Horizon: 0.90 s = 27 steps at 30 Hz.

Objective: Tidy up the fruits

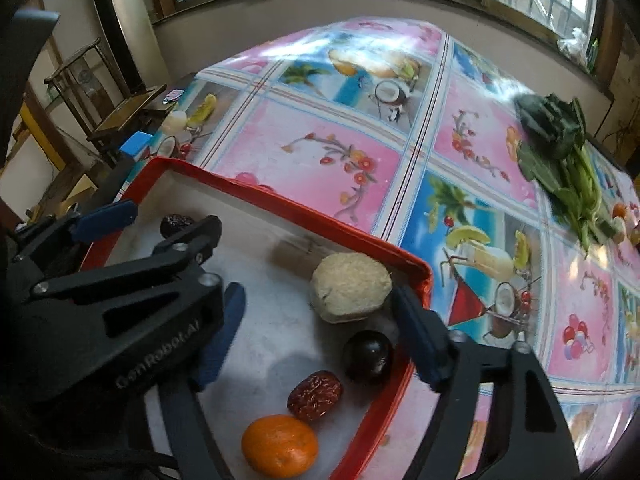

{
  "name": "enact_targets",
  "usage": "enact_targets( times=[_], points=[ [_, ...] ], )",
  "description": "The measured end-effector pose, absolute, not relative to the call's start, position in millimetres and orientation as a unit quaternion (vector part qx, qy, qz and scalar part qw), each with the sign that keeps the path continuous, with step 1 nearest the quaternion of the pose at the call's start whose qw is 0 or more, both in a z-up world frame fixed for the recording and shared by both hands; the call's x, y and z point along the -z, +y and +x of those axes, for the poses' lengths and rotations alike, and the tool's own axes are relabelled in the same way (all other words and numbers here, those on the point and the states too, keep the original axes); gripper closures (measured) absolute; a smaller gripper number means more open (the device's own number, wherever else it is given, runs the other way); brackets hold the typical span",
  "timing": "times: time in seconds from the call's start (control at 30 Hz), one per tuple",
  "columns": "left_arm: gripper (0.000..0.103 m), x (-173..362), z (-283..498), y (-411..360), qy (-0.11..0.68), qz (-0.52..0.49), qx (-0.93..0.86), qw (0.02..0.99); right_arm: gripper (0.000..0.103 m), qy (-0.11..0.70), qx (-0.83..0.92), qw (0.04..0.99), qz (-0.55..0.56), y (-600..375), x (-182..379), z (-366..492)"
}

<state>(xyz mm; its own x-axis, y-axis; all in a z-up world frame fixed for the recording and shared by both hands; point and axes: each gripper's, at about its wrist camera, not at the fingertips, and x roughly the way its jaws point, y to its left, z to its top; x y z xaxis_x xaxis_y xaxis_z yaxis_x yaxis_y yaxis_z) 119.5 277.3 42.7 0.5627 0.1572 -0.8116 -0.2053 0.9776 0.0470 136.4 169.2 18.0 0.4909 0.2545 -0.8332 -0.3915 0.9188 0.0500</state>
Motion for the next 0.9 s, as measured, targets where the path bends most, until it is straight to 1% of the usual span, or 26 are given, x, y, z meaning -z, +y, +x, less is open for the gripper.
enact_targets(
  times=[0.23, 0.43, 0.57, 0.7, 0.9],
  points=[
    [0.025, -59.0, 101.1, 277.0, 0.443, -0.041, -0.101, 0.89, 0.025, 0.466, -0.188, 0.863, -0.057, 159.0, -27.0, 133.8],
    [0.022, -81.5, 62.4, 271.4, 0.421, -0.051, -0.08, 0.902, 0.025, 0.451, -0.189, 0.871, -0.039, 143.4, -41.4, 110.5],
    [0.022, -95.5, 31.7, 261.8, 0.405, -0.045, -0.071, 0.911, 0.025, 0.431, -0.187, 0.882, -0.017, 117.9, -60.3, 80.5],
    [0.022, -102.8, 4.3, 253.3, 0.394, -0.031, -0.082, 0.915, 0.021, 0.417, -0.176, 0.892, 0.0, 92.0, -69.2, 47.3],
    [0.022, -102.4, -24.2, 247.3, 0.407, -0.082, -0.072, 0.907, 0.021, 0.41, -0.17, 0.896, -0.001, 69.1, -68.2, 3.8]
  ],
)
